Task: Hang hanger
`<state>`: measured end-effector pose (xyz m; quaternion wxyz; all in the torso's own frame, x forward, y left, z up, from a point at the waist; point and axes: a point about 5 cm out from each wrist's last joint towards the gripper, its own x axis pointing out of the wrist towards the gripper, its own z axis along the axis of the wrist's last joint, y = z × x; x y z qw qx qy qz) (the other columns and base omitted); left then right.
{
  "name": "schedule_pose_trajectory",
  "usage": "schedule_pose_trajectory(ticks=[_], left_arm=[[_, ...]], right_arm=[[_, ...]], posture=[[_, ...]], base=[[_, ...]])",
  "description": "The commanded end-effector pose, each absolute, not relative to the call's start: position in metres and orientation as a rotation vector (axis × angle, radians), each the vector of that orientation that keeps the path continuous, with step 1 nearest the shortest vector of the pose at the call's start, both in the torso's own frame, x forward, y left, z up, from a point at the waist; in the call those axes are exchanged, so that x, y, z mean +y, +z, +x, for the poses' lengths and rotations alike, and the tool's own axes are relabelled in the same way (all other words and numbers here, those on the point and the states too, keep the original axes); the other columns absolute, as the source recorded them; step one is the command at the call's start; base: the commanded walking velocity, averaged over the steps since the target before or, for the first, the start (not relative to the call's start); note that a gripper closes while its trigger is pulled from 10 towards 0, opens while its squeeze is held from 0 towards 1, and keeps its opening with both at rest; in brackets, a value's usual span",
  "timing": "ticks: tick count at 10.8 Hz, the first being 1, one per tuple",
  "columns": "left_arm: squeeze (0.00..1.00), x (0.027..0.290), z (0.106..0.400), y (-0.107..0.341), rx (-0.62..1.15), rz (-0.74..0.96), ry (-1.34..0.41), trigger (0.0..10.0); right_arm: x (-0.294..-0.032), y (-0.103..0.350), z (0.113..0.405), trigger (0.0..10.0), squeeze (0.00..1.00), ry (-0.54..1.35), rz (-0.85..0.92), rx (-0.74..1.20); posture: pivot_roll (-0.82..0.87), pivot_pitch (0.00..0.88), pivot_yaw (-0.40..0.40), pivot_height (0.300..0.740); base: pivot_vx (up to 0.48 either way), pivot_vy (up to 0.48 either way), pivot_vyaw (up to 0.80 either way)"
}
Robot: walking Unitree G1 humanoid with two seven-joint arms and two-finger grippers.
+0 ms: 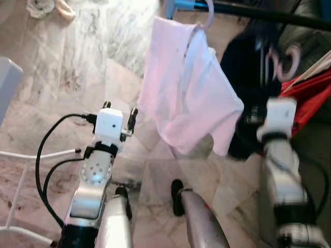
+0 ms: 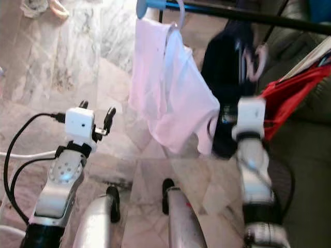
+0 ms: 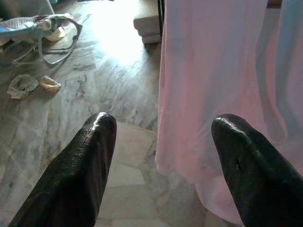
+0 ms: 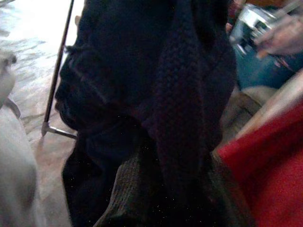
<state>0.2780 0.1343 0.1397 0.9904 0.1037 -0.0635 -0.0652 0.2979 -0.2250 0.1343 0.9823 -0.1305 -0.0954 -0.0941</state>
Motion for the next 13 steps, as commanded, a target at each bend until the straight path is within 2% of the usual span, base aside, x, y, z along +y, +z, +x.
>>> schedule_pose_trajectory(ticks=[1,3,6,9,13], left_arm=[[0.0,0.136,0.274,0.135,-0.111,0.207,-0.119,10.0],[0.0,0.134,0.275,0.134,-0.108,0.21,-0.121,10.0],[0.0,0.132,0.276,0.134,-0.107,0.212,-0.124,10.0],[0.0,0.134,0.277,0.134,-0.111,0.226,-0.124,10.0],[0.0,0.129,0.288,0.138,-0.135,0.224,-0.127,10.0]], right_arm=[[-0.227,0.138,0.289,10.0,0.0,-0.246,-0.252,-0.219],[-0.224,0.129,0.279,10.0,0.0,-0.269,-0.27,-0.154],[-0.223,0.135,0.285,10.0,0.0,-0.251,-0.265,-0.165],[-0.21,0.127,0.284,10.0,0.0,-0.209,-0.245,-0.143],[-0.209,0.13,0.293,10.0,0.0,-0.201,-0.237,-0.152]], posture=[[-0.01,0.381,-0.04,0.74],[-0.01,0.378,-0.041,0.74],[-0.01,0.37,-0.04,0.74],[0.0,0.363,-0.037,0.74],[-0.01,0.318,-0.03,0.74]], base=[[0.0,0.0,0.0],[0.0,0.0,0.0],[0.0,0.0,0.0],[-0.242,0.0,0.0],[-0.201,0.0,0.0]])
